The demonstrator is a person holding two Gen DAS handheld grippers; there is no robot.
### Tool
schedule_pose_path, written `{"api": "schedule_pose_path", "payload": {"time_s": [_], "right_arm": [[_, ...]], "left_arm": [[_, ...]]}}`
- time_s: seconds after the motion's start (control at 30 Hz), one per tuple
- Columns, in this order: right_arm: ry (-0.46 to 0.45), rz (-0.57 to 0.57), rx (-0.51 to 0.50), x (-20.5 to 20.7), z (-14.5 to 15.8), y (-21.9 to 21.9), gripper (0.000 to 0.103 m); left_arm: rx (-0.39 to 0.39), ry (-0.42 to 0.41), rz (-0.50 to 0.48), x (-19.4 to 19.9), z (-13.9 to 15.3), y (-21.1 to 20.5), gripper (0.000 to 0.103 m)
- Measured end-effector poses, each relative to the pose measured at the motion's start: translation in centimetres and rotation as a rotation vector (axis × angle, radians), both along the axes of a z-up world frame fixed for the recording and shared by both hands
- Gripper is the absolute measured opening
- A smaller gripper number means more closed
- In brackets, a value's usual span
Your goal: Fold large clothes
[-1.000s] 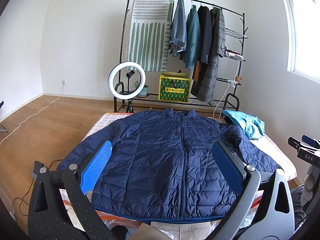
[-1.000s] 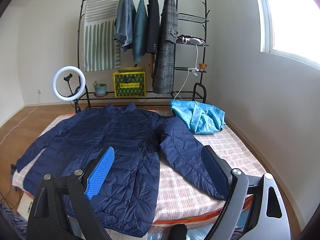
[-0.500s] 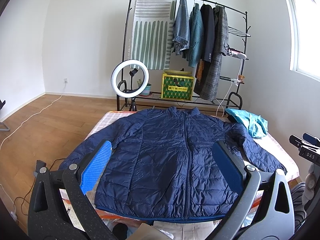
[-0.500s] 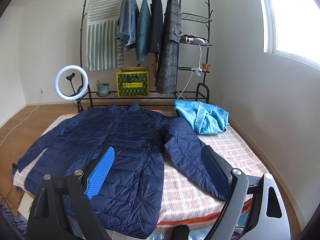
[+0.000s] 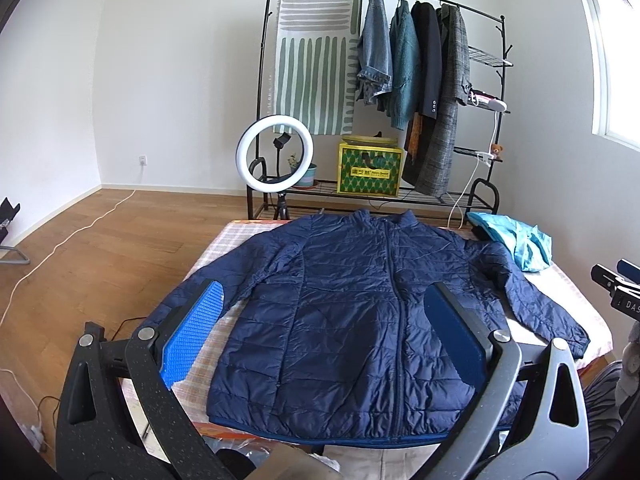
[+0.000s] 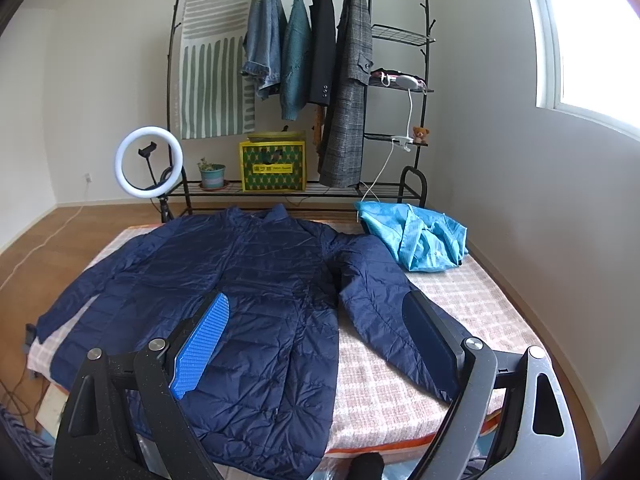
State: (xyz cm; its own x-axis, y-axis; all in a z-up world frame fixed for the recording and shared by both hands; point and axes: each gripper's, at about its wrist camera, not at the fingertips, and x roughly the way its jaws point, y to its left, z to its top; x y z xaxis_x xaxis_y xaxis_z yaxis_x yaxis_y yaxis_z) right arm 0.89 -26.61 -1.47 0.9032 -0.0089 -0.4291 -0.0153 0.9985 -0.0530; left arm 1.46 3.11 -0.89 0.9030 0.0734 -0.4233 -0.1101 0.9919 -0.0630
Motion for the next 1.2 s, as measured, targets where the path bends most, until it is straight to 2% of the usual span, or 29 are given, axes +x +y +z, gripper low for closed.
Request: {"api": "schedule_pose_path", "payload": {"time_s": [0.17,0.3,0.53,0.67,0.77,0.83,0.9,1.03,1.1,1.2], "right_arm": [[0.003,0.013,-0.005,0.6,-0.2,0.7,0.089],[0.006,0.028,-0.008,1.1,-0.2,1.4,0.089],[0.015,0.074,0.008,2.9,-0.7,2.7,0.089],[0.02,0.129,0.038,4.3,-1.1,3.5,0.089],[-0.016,0.197,0.052,4.9,-1.4,4.3,0.089],[-0.024,0.233,0.047,5.5,-1.6,5.0,0.089],[0.002,0.27,0.034,6.5,-1.9,5.8,0.089],[0.07,0.357,0.04,8.6,-2.6,7.1,0.089],[0.094,0.383,0.052,9.7,-2.8,7.5,0.089],[0.101,0.408,0.064,10.9,-3.1,7.8,0.089]], "left_arm": [[0.005,0.013,0.029,0.8,-0.5,1.1,0.102],[-0.024,0.025,0.071,1.6,-1.3,3.0,0.102],[-0.072,0.039,0.185,3.5,-3.4,8.5,0.102],[-0.11,0.079,0.256,4.8,-5.7,12.2,0.102],[-0.212,0.135,0.302,5.8,-8.1,15.6,0.101],[-0.284,0.169,0.333,6.2,-9.6,17.3,0.086],[-0.358,0.204,0.359,6.7,-11.2,18.9,0.081],[-0.494,0.251,0.389,8.0,-14.1,21.3,0.081],[-0.585,0.276,0.395,8.8,-15.9,22.4,0.078],[-0.778,0.313,0.44,9.9,-19.4,24.1,0.063]]}}
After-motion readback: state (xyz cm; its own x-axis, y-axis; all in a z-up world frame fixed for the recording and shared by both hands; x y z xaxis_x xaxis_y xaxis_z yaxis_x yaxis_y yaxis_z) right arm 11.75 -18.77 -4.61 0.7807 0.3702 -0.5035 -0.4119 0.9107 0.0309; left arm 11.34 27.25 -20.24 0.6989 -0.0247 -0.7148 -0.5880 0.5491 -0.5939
